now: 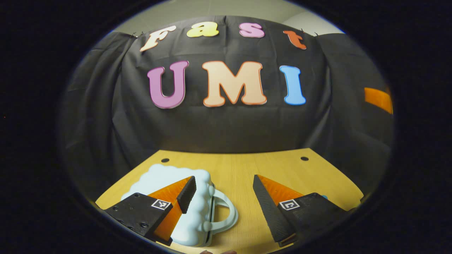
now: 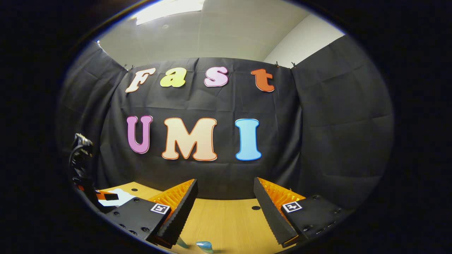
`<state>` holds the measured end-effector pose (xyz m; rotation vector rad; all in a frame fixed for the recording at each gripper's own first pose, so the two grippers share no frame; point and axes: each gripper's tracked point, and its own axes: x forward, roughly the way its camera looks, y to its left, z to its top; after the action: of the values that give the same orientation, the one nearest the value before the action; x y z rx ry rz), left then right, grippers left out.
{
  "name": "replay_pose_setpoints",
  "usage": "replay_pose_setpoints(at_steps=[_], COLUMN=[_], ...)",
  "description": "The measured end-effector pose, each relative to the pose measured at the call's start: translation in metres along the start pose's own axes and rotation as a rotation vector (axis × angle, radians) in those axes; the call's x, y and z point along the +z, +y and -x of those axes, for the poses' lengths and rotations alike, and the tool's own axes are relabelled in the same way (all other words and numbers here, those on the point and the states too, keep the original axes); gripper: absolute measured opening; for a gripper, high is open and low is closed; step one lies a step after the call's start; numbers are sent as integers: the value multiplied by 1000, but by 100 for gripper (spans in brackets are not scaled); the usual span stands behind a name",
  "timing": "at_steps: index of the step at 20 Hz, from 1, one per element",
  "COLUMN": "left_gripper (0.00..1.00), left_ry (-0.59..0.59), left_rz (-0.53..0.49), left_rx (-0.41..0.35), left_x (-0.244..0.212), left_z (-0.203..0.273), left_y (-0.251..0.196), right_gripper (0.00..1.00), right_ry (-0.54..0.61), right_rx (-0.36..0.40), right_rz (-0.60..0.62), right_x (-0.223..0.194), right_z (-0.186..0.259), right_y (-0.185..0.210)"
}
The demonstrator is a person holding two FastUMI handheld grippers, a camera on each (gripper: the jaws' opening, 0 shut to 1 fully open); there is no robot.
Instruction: First open the suitcase, pack the skin care products into it, and then close the suitcase.
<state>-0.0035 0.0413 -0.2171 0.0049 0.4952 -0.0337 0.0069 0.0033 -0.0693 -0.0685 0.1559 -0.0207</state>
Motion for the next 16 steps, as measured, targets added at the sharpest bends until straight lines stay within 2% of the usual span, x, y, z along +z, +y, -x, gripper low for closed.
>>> replay_pose_setpoints(at_steps=[3,8,16], left_gripper=[95,96,94], left_ry=[114,227,413], left_rz=[8,17,78], left_rx=[-24,-53,-16], left_x=[-38,-69,-116], left_z=[-11,-31,-63], left_y=[-14,-30,-29], right_gripper=[100,100,100], right_ry=[-1,39,55], right_rx=[-13,-39,-57], right_rz=[16,45,81], right_x=[-2,-17,-26], right_z=[1,5,11], right_y=[-12,-25,-34])
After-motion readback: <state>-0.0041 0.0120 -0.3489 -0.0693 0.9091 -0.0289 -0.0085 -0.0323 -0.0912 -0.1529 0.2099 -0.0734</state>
